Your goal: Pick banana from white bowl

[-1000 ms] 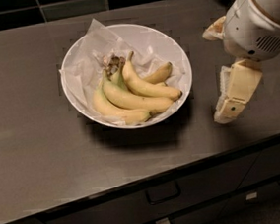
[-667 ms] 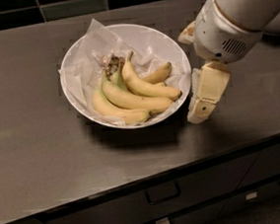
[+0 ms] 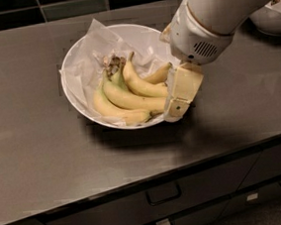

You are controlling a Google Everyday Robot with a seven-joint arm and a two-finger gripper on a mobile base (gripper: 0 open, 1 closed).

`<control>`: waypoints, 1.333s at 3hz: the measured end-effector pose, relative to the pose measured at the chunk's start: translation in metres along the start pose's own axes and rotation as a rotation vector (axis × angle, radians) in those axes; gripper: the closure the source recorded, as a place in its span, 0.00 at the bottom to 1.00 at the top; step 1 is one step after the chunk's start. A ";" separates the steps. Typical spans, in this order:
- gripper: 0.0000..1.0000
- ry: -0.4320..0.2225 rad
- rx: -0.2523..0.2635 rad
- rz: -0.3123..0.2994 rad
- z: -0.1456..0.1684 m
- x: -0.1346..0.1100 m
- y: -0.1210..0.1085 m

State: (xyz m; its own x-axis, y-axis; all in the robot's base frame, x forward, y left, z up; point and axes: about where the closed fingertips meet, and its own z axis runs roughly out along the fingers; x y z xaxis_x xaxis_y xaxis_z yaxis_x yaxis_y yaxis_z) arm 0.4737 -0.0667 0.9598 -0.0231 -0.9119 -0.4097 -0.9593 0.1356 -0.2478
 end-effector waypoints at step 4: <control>0.18 -0.009 -0.036 -0.003 0.036 -0.052 -0.011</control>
Offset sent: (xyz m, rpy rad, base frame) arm 0.0272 0.0575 -0.0283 0.0269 0.0616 0.0676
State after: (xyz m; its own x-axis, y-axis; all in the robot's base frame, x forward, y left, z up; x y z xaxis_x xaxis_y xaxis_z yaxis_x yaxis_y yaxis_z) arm 0.4955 -0.0074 0.9524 -0.0175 -0.9090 -0.4165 -0.9688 0.1185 -0.2179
